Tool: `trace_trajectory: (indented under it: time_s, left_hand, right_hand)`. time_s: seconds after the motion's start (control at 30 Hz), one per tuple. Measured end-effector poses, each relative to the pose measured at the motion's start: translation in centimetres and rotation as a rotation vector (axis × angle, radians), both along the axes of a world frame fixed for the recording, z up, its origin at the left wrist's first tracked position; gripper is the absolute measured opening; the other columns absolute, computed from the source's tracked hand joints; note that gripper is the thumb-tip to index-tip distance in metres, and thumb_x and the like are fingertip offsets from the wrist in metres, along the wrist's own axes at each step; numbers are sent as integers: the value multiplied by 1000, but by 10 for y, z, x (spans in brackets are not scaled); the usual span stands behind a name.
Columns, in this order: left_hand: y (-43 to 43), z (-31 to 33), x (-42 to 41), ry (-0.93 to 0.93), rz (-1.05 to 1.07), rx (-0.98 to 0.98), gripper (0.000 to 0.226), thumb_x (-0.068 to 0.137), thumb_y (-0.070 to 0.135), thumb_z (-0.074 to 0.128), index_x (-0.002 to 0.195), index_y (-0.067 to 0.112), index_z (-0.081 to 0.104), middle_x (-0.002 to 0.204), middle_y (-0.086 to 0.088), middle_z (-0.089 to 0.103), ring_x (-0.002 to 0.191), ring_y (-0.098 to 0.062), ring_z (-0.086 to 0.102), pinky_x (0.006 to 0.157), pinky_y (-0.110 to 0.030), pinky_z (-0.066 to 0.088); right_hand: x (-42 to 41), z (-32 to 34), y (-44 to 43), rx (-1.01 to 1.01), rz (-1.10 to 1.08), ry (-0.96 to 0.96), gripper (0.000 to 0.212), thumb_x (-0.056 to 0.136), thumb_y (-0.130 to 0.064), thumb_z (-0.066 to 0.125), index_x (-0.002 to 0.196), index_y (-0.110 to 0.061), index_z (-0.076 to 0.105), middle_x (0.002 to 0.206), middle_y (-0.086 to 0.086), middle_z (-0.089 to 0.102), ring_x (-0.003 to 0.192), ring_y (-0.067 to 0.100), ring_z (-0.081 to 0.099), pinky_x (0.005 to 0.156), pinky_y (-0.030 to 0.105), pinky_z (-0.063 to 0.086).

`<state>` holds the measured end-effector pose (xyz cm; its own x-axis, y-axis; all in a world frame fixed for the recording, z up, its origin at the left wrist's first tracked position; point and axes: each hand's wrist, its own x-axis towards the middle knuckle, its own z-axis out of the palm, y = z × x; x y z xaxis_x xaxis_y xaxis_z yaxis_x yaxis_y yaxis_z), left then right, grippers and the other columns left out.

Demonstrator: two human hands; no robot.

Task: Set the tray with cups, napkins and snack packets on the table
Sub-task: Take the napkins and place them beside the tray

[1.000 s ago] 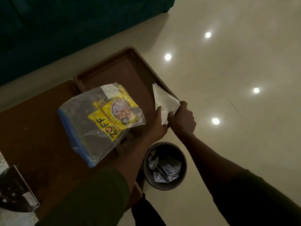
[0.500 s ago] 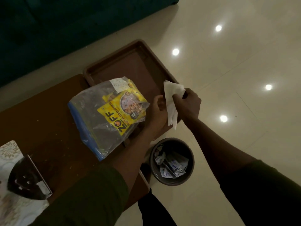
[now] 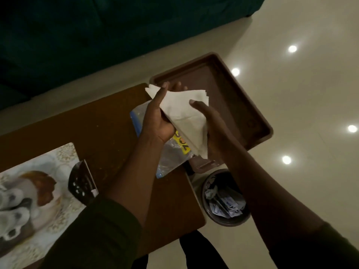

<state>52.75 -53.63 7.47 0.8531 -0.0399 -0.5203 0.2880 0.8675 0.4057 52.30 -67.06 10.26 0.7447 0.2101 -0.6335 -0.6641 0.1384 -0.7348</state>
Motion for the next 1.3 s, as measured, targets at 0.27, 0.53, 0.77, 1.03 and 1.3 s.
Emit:
trace_trajectory:
  time_s: [0.27, 0.53, 0.77, 1.03, 1.3]
  left_hand:
    - [82, 2, -45, -9, 186, 24, 18, 93, 1, 54, 96, 18, 58, 109, -8, 71, 101, -23, 70, 84, -40, 60]
    - [165, 5, -91, 12, 280, 35, 6, 92, 21, 62, 93, 16, 64, 94, -4, 73, 100, -24, 71, 89, -50, 56]
    - [222, 6, -120, 162, 266, 212, 20, 90, 40, 63, 90, 20, 63, 60, 3, 64, 58, -11, 68, 65, -37, 60]
    - [275, -6, -149, 165, 323, 216, 26, 95, 35, 58, 77, 16, 60, 64, 3, 71, 67, -12, 73, 68, -33, 57]
    - [294, -6, -166, 198, 22, 403, 17, 88, 13, 67, 104, 15, 61, 92, -1, 74, 88, -20, 70, 67, -36, 60]
  right_hand:
    - [-50, -5, 85, 219, 38, 0, 42, 95, -42, 51, 130, -19, 58, 124, 6, 68, 113, 23, 65, 93, 36, 55]
    - [-91, -11, 162, -15, 178, -11, 39, 85, -19, 70, 123, -19, 59, 115, 6, 70, 103, 24, 67, 79, 35, 57]
    - [-117, -11, 216, -11, 335, -74, 23, 82, -30, 73, 98, -39, 58, 82, -22, 73, 75, -3, 70, 55, 15, 53]
    - [-144, -17, 257, -67, 449, -128, 32, 75, -20, 80, 90, -35, 56, 71, -23, 71, 65, -10, 67, 49, 9, 49]
    - [-152, -20, 272, -310, 360, -227, 44, 74, -28, 79, 112, -23, 57, 110, -1, 69, 93, 11, 67, 75, 31, 57]
